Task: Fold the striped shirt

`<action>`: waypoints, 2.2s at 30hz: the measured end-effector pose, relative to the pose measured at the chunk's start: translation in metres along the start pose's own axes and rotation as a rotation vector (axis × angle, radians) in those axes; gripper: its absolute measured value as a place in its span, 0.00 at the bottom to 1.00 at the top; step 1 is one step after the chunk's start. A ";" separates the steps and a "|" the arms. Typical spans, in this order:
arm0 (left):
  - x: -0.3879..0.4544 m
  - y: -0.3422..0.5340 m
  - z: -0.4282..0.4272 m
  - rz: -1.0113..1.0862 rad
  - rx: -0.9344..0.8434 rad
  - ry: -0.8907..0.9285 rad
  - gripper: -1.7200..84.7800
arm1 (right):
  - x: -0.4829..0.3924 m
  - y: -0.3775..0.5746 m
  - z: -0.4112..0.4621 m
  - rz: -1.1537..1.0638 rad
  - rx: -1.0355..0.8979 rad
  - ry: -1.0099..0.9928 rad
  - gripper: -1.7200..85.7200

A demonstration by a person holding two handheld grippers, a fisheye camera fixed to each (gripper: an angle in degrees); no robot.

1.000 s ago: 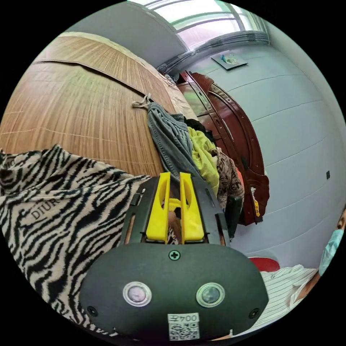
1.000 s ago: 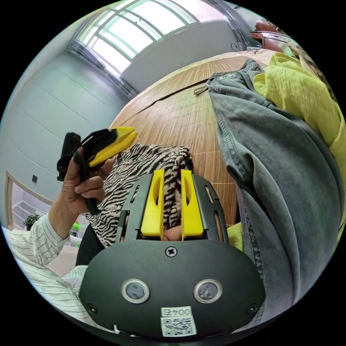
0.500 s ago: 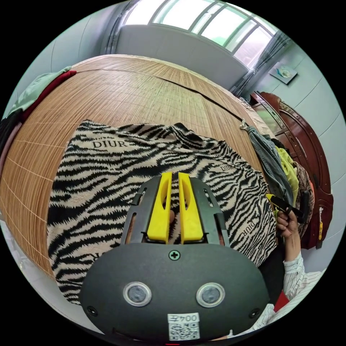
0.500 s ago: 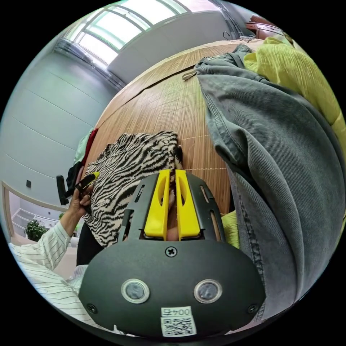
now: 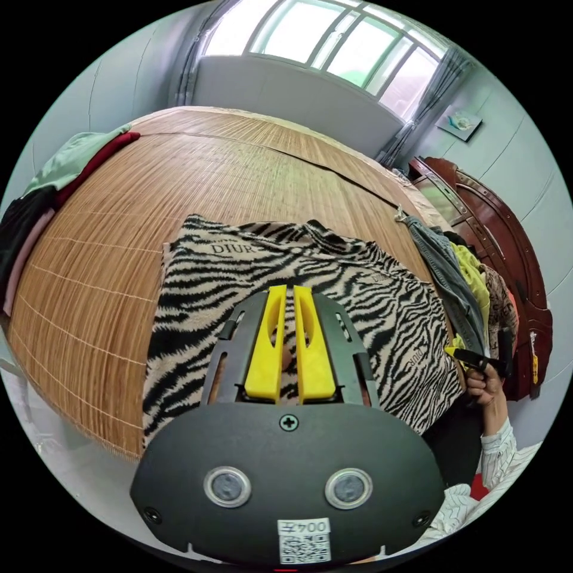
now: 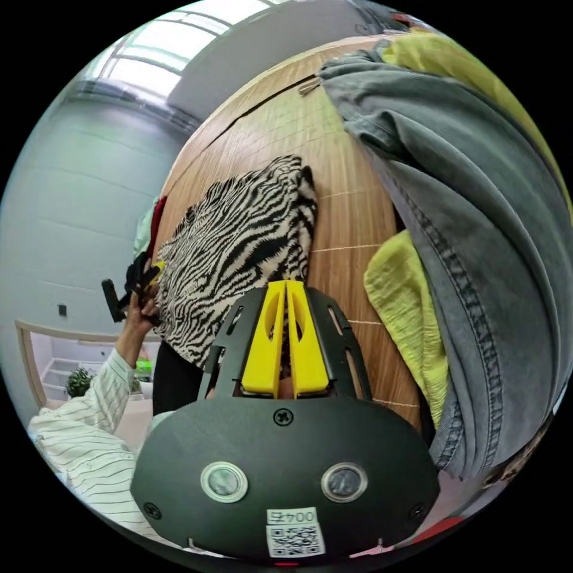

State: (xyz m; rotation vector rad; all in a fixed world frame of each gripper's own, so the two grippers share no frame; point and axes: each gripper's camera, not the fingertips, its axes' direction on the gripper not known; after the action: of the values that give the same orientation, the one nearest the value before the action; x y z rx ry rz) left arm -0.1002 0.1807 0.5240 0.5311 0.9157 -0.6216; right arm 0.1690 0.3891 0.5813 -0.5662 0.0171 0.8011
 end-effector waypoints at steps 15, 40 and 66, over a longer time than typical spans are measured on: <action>-0.096 0.069 -0.127 -0.129 0.084 0.076 0.03 | -0.020 0.020 -0.022 0.002 0.033 0.063 0.01; -0.193 0.130 -0.237 -0.242 0.105 0.156 0.02 | 0.024 0.094 -0.014 0.056 0.013 -0.266 0.01; -0.183 0.180 -0.224 -0.262 0.062 0.316 0.05 | 0.000 0.133 0.014 0.232 0.120 -0.080 0.16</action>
State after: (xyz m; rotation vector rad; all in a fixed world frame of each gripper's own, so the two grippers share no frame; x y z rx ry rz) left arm -0.1852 0.5031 0.5937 0.5795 1.2813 -0.8187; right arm 0.0756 0.4701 0.5300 -0.4225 0.0581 1.0413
